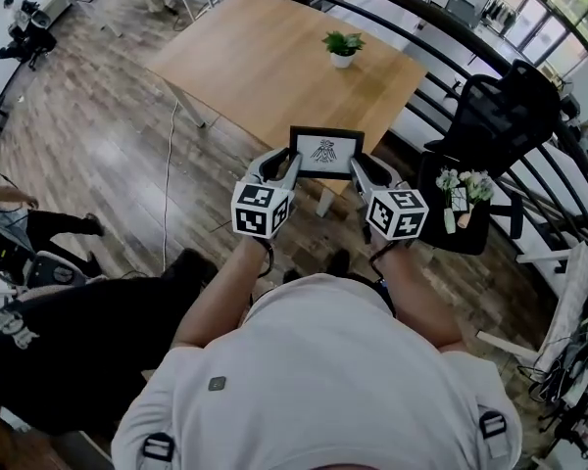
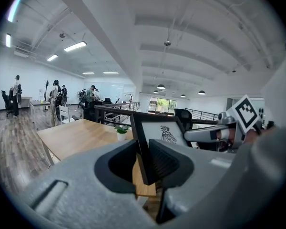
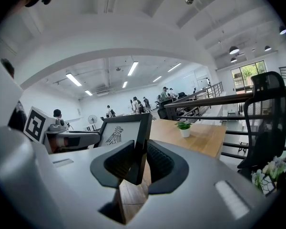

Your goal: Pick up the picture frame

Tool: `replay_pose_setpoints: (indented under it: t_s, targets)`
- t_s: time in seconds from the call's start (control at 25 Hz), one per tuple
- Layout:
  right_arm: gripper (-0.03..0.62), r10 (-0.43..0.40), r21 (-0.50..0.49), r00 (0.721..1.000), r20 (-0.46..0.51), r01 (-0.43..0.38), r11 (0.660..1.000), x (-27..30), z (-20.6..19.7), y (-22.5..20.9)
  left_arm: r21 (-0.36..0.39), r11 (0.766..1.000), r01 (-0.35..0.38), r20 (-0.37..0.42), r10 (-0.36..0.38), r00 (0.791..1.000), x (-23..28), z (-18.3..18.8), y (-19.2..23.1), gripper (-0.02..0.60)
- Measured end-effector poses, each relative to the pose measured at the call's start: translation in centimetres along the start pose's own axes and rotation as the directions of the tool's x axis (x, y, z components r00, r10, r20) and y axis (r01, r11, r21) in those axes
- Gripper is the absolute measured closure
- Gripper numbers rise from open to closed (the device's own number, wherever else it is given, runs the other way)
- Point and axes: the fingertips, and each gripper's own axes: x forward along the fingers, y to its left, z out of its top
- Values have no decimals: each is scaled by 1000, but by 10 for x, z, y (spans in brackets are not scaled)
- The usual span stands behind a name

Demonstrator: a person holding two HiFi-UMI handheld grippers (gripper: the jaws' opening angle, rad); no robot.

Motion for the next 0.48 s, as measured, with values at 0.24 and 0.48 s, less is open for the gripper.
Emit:
replay_pose_setpoints:
  t_s: [0.24,0.48]
  targets:
    - [496,-20,-13,1000,10,20,1000,-11,-14,27,-8,1000,22,6,-22,1000,-27,-13,4,494]
    - [496,-24,-19,1000,5,24,1000,-9,-20,47,-13,1000,23,21,-23,1000,-45,-17,14,494]
